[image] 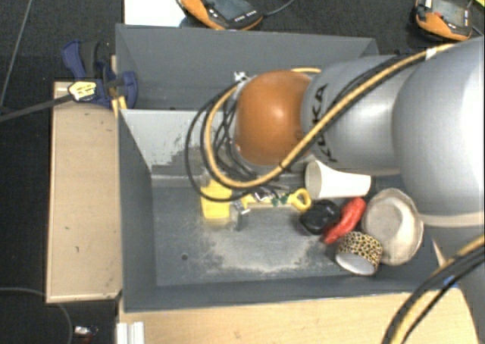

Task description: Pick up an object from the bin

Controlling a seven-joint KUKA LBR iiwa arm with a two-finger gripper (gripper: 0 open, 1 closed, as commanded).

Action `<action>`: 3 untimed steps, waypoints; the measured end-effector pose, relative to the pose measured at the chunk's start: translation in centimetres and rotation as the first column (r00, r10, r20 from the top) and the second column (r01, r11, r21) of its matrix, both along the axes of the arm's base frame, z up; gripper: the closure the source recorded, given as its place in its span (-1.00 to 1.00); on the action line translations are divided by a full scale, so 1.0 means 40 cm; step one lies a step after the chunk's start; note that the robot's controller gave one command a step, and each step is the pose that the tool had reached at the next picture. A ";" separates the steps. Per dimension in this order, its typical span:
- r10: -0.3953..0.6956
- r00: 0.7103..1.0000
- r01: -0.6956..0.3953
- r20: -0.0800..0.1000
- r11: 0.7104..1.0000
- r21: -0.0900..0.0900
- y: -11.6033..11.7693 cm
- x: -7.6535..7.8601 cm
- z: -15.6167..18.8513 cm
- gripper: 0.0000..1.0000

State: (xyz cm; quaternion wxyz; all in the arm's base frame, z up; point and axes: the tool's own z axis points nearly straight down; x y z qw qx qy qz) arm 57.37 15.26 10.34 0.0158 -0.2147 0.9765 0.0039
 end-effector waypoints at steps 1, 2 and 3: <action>-0.039 0.999 0.039 0.001 0.999 0.000 -0.056 0.031 -0.076 -1.00; 0.015 1.000 -0.015 0.014 1.000 0.004 -0.041 -0.033 0.150 -1.00; -0.044 0.999 0.044 -0.005 0.999 0.000 -0.072 -0.005 -0.082 -1.00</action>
Offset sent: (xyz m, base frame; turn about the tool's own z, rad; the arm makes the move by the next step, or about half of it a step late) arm -0.0160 -0.0170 0.0553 -0.0199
